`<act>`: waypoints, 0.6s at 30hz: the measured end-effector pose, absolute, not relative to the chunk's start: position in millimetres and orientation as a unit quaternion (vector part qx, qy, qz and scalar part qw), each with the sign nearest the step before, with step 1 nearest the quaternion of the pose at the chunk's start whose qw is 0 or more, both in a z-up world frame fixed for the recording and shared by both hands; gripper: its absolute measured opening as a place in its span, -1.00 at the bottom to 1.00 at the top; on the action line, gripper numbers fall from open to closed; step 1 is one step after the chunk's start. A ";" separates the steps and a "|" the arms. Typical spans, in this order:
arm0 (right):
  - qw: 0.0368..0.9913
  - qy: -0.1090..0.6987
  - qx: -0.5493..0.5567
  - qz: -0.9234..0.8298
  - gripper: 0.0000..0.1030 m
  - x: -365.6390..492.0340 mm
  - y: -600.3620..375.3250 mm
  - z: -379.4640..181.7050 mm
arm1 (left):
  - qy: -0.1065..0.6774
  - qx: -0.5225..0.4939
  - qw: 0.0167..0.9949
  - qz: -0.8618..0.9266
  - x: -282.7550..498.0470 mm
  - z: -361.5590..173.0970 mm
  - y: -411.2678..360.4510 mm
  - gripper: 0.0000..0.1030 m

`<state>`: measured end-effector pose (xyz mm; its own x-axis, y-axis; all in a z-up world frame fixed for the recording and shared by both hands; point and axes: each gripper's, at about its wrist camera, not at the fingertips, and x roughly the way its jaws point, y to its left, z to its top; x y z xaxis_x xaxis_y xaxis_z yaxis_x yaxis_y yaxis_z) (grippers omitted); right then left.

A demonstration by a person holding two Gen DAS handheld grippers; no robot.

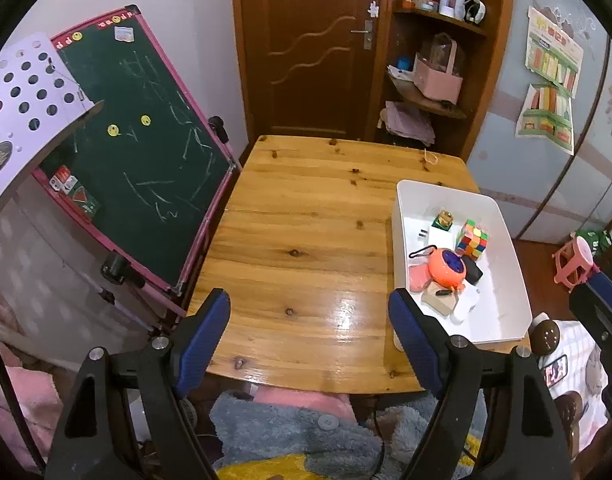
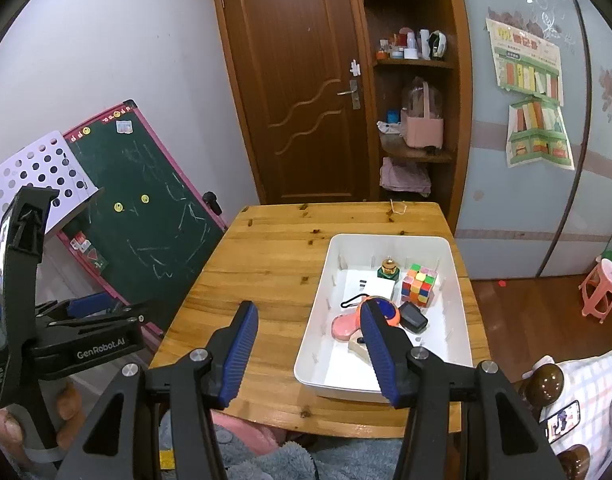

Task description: Organize rigid objects

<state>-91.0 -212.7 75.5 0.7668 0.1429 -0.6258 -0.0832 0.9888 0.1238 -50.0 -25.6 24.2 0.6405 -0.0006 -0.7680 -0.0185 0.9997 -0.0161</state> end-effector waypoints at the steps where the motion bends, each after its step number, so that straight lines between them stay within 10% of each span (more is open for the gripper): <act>1: 0.939 0.337 0.046 0.060 0.05 -91.4 -212.4 76.1 | 0.421 -0.010 0.907 0.006 -50.7 25.5 -26.0 0.63; 18: 0.941 0.333 0.045 0.038 0.06 -95.5 -211.6 76.3 | 0.400 0.008 0.916 0.007 -58.4 31.8 -30.3 0.63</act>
